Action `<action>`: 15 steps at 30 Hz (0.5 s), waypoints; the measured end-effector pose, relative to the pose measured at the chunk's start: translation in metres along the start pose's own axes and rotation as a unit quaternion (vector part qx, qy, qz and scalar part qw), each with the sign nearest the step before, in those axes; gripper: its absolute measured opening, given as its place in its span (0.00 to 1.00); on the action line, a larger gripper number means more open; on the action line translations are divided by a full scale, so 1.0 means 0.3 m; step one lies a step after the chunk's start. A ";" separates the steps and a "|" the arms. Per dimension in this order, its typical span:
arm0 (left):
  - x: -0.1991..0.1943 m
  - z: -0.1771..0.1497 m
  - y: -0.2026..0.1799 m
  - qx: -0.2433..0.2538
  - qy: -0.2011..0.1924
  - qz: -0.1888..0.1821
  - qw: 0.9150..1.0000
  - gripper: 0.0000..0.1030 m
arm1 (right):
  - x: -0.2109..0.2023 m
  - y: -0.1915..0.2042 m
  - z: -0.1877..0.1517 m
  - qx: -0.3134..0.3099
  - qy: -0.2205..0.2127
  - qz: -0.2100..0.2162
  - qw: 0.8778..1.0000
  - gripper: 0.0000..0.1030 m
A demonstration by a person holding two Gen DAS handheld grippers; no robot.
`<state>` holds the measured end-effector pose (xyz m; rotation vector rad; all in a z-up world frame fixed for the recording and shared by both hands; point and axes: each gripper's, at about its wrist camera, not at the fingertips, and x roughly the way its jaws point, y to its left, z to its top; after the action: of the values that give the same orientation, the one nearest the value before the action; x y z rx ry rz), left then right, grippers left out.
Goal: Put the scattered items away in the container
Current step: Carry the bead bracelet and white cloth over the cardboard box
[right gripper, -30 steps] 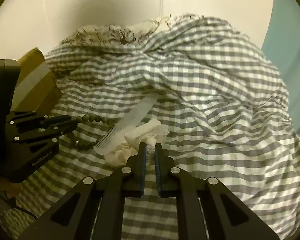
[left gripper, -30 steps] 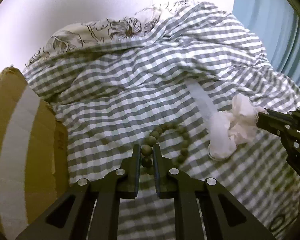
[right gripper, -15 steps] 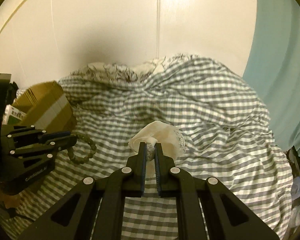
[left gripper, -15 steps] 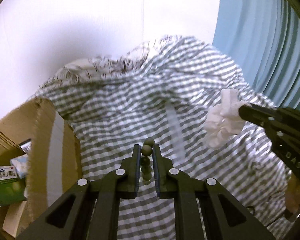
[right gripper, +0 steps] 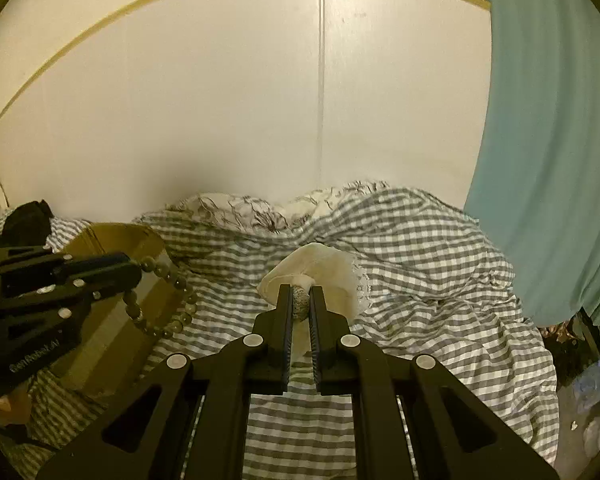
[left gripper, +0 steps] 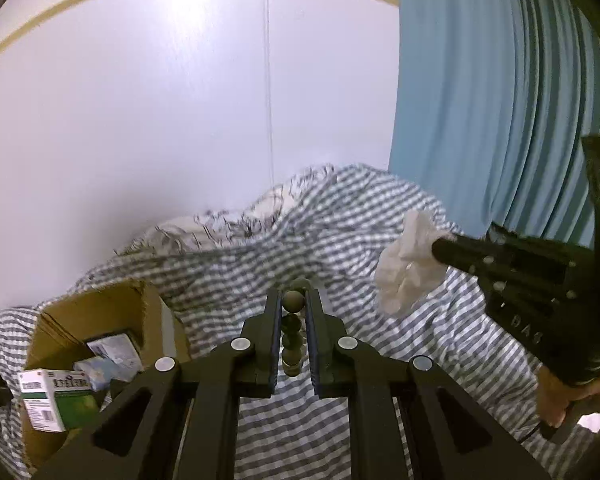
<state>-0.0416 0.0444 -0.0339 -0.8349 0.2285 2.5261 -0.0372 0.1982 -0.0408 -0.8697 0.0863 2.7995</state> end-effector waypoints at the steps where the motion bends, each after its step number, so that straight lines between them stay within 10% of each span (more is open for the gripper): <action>1: -0.023 0.008 0.004 0.000 -0.007 0.000 1.000 0.11 | -0.016 0.010 0.006 0.000 -0.004 0.001 1.000 0.07; 15: -0.261 0.079 0.130 -0.015 -0.085 0.016 0.996 0.11 | -0.190 0.173 0.100 -0.009 -0.072 0.006 0.997 0.07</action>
<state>-0.0175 -0.0125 0.0323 -0.6269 0.1488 2.6187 -0.0192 0.1409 0.0159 -0.6704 0.0442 2.8681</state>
